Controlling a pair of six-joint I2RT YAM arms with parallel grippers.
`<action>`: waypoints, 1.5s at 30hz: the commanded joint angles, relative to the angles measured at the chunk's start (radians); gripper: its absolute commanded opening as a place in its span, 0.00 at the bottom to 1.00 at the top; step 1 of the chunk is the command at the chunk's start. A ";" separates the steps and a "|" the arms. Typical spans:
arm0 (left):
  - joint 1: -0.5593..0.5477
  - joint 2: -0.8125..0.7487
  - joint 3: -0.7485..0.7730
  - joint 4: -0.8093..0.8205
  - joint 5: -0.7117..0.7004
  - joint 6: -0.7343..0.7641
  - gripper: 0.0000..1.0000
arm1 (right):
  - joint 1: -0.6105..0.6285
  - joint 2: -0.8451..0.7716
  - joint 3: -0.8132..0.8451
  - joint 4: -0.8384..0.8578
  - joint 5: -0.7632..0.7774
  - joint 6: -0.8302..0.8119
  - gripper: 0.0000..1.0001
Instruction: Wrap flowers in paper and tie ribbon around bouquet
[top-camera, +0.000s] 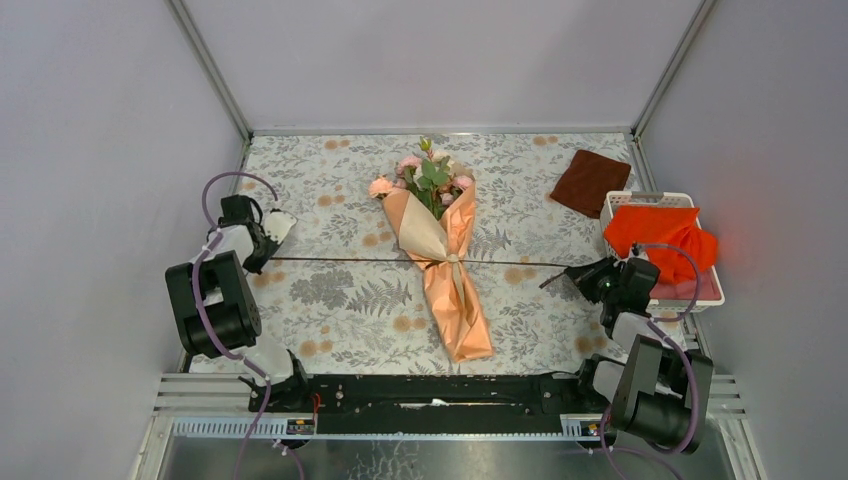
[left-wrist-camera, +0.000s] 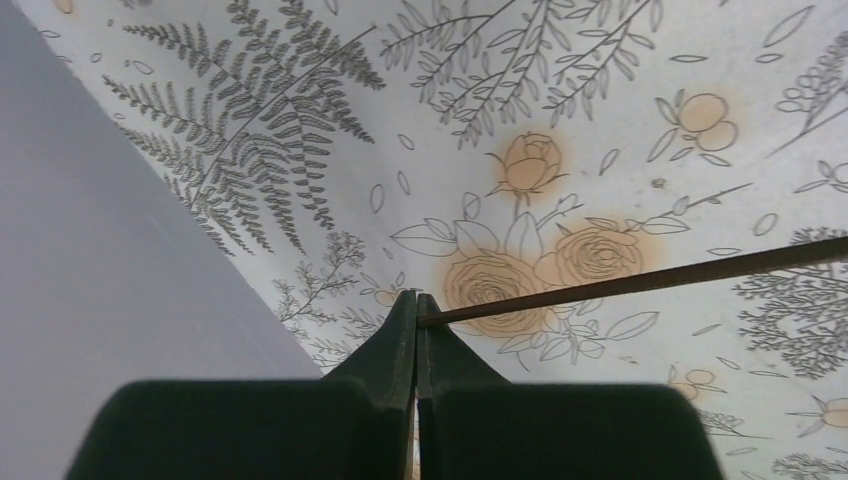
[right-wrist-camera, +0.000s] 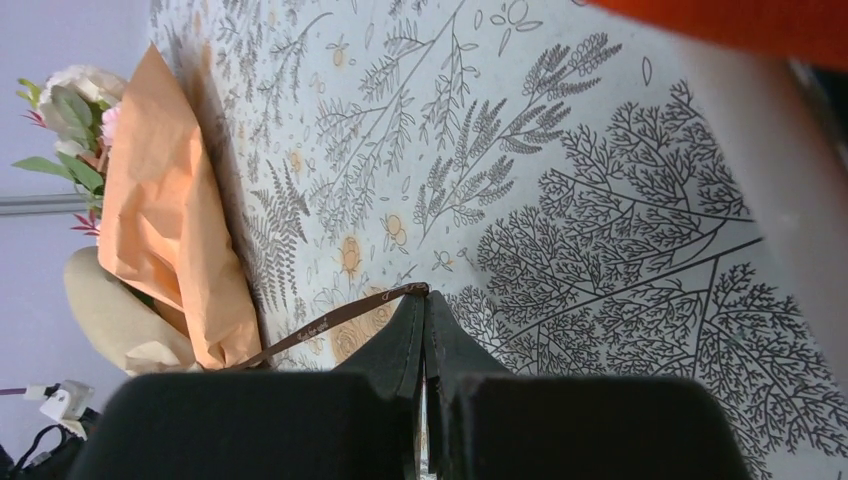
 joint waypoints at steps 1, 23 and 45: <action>0.033 0.008 0.018 0.103 -0.080 0.037 0.00 | -0.031 -0.022 0.017 0.062 0.005 -0.006 0.00; -0.586 -0.147 0.221 -0.311 0.230 -0.058 0.00 | 0.684 0.019 0.348 -0.198 0.119 -0.230 0.00; -0.335 -0.052 -0.169 0.242 -0.189 -0.073 0.00 | 0.710 -0.303 0.485 -0.006 0.332 -0.092 0.00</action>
